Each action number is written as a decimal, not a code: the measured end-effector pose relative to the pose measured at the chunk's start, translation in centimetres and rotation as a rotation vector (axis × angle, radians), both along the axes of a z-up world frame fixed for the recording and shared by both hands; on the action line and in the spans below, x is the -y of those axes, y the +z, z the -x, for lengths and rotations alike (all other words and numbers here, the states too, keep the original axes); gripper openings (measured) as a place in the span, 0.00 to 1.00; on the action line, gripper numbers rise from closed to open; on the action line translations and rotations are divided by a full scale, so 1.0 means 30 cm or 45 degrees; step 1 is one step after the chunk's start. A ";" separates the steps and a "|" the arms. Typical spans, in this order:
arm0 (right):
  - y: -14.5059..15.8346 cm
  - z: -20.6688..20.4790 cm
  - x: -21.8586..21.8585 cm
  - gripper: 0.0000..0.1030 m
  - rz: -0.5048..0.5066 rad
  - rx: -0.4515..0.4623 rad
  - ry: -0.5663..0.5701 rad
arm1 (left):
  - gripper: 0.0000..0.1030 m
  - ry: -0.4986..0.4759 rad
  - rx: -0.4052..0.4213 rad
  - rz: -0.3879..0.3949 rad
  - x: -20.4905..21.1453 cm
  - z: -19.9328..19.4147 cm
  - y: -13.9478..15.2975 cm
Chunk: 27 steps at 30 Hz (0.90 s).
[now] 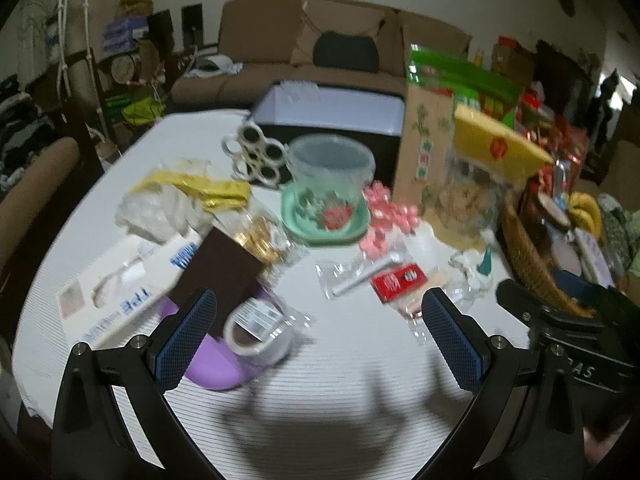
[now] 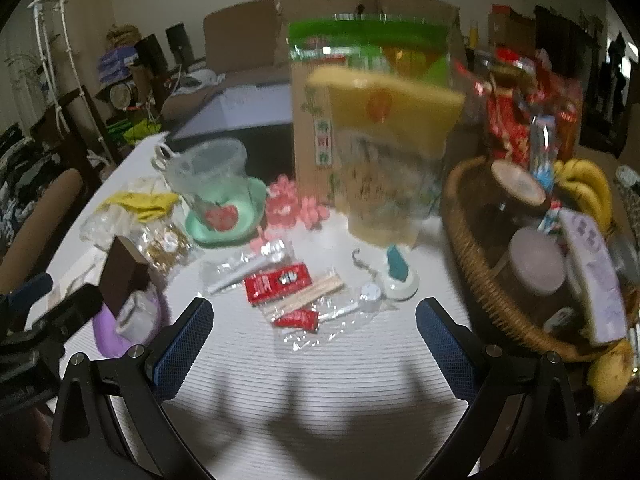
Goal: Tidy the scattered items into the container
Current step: 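Move the right gripper toward the green seaweed bag beside the box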
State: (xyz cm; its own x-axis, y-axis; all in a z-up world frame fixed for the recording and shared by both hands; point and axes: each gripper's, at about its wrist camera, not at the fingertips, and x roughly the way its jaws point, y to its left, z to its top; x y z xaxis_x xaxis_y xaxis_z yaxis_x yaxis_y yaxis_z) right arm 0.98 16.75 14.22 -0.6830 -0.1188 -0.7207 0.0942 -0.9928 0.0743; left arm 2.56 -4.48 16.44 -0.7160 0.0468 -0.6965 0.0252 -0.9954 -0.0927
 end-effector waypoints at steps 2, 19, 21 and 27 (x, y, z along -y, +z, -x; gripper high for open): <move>0.043 -0.011 0.003 1.00 0.004 -0.021 0.007 | 1.00 0.010 -0.021 0.008 0.013 -0.011 0.037; 0.229 -0.090 0.072 1.00 -0.005 -0.137 0.068 | 1.00 0.067 -0.085 0.076 0.106 -0.093 0.172; 0.225 -0.094 0.074 1.00 0.000 -0.133 0.068 | 1.00 0.069 -0.079 0.086 0.118 -0.101 0.162; 0.226 -0.074 0.094 1.00 -0.003 -0.127 0.090 | 1.00 0.083 -0.077 0.135 0.162 -0.101 0.144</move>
